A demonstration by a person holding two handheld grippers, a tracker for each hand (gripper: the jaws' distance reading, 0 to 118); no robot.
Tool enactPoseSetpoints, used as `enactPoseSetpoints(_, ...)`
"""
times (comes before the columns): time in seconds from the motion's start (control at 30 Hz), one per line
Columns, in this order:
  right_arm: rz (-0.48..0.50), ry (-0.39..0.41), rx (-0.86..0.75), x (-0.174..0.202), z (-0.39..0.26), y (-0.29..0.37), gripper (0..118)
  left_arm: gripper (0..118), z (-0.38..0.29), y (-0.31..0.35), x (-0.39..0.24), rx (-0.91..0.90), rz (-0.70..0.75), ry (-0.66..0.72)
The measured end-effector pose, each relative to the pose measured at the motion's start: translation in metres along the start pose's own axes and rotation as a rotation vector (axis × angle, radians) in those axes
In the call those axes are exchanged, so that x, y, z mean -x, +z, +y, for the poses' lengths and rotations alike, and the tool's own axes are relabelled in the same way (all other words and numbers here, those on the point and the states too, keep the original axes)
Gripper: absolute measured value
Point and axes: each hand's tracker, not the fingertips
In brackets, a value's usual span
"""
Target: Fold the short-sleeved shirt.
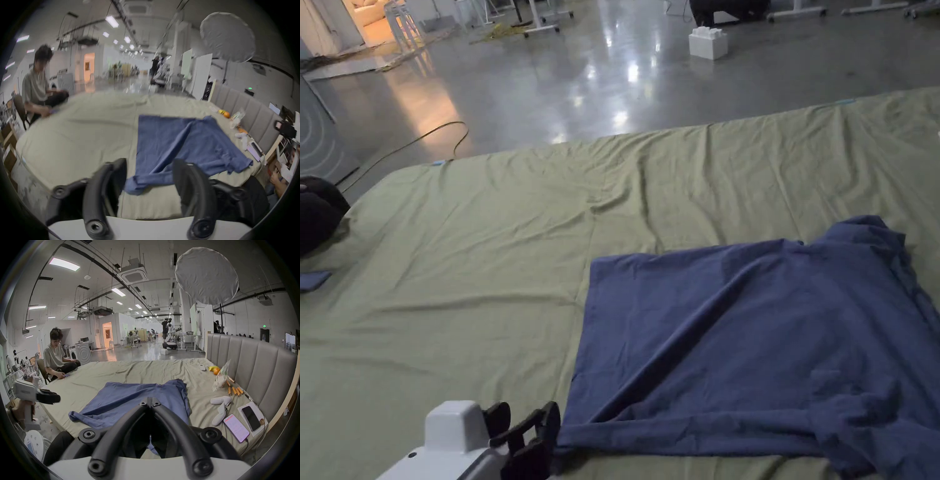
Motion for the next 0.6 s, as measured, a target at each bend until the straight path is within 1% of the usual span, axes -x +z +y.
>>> enactPoseSetpoints(0.03, 0.003, 0.000, 0.010, -0.001, -0.002, -0.002, 0, 67, -0.001, -0.017, 0.006, 0.034, 0.008, 0.007)
enactPoseSetpoints(0.07, 0.004, 0.005, 0.018, -0.001, -0.003, -0.003, 0, 67, -0.004, -0.030, 0.015, 0.065, -0.013, 0.011)
enactPoseSetpoints(0.13, -0.002, 0.017, 0.034, 0.000, -0.005, -0.005, 0, 67, -0.011, -0.056, 0.018, 0.110, 0.010, 0.008)
enactPoseSetpoints(0.17, -0.006, 0.022, 0.044, 0.000, -0.006, -0.006, 0, 67, -0.012, -0.066, 0.023, 0.149, -0.011, 0.011)
enactPoseSetpoints(0.3, -0.016, 0.017, 0.074, -0.003, -0.011, -0.008, 0, 61, -0.021, -0.097, 0.041, 0.230, -0.056, 0.040)
enactPoseSetpoints(0.33, -0.018, 0.015, 0.081, -0.004, -0.012, -0.008, 0, 55, -0.025, -0.103, 0.040, 0.232, -0.044, 0.038)
enactPoseSetpoints(0.37, -0.021, 0.015, 0.090, -0.004, -0.012, -0.007, 0, 55, -0.027, -0.110, 0.039, 0.251, -0.036, 0.034)
enactPoseSetpoints(0.4, -0.022, 0.016, 0.093, -0.004, -0.012, -0.006, 0, 52, -0.026, -0.117, 0.042, 0.272, -0.033, 0.033)
enactPoseSetpoints(0.43, -0.022, 0.017, 0.096, -0.004, -0.013, -0.005, 0, 45, -0.028, -0.120, 0.041, 0.271, -0.025, 0.030)
enactPoseSetpoints(0.47, -0.024, 0.023, 0.100, -0.004, -0.014, -0.004, 0, 30, -0.029, -0.122, 0.041, 0.277, -0.028, 0.035)
enactPoseSetpoints(0.5, -0.028, 0.032, 0.105, -0.003, -0.014, -0.002, 0, 21, -0.030, -0.123, 0.041, 0.284, -0.037, 0.040)
enactPoseSetpoints(0.53, -0.035, 0.044, 0.106, -0.004, -0.015, -0.001, 0, 17, -0.027, -0.123, 0.033, 0.292, -0.041, 0.038)
enactPoseSetpoints(0.6, -0.041, 0.053, 0.115, -0.006, -0.017, -0.001, 0, 14, -0.035, -0.130, 0.021, 0.300, -0.010, -0.003)
